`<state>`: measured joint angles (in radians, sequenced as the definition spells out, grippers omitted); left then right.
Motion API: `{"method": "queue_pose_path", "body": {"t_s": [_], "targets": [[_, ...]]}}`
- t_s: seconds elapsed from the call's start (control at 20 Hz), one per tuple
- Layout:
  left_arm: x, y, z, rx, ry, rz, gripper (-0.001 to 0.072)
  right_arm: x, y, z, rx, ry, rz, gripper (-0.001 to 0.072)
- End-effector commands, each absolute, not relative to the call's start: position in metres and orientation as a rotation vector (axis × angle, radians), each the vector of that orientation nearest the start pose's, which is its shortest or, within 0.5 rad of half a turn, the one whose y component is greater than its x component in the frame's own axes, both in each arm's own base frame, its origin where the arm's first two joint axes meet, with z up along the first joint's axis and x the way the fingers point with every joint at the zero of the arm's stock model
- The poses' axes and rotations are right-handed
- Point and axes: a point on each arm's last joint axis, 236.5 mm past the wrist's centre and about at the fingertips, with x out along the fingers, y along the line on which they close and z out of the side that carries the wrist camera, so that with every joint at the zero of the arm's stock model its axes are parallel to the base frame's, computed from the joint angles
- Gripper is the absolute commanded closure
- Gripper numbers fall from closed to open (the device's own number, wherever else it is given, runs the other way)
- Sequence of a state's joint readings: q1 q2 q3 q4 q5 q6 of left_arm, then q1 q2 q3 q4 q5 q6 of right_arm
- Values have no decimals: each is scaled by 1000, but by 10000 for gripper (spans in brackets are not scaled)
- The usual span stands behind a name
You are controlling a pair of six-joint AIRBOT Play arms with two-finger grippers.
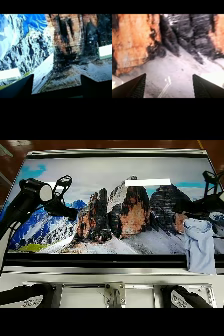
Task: Fold the shirts.
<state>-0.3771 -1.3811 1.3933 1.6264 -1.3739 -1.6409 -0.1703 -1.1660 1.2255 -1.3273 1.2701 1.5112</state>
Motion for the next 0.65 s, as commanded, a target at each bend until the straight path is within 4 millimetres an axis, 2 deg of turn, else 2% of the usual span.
{"method": "queue_pose_path", "body": {"t_s": [0.0, 0.1, 0.6], "targets": [[374, -139, 32, 212, 1346, -215, 27, 368, 18, 64, 248, 1232, 101, 28], [379, -143, 33, 192, 1321, -216, 28, 368, 19, 65, 256, 1231, 106, 28], [374, -141, 38, 192, 1329, -219, 27, 368, 20, 65, 257, 1230, 107, 28]]}}
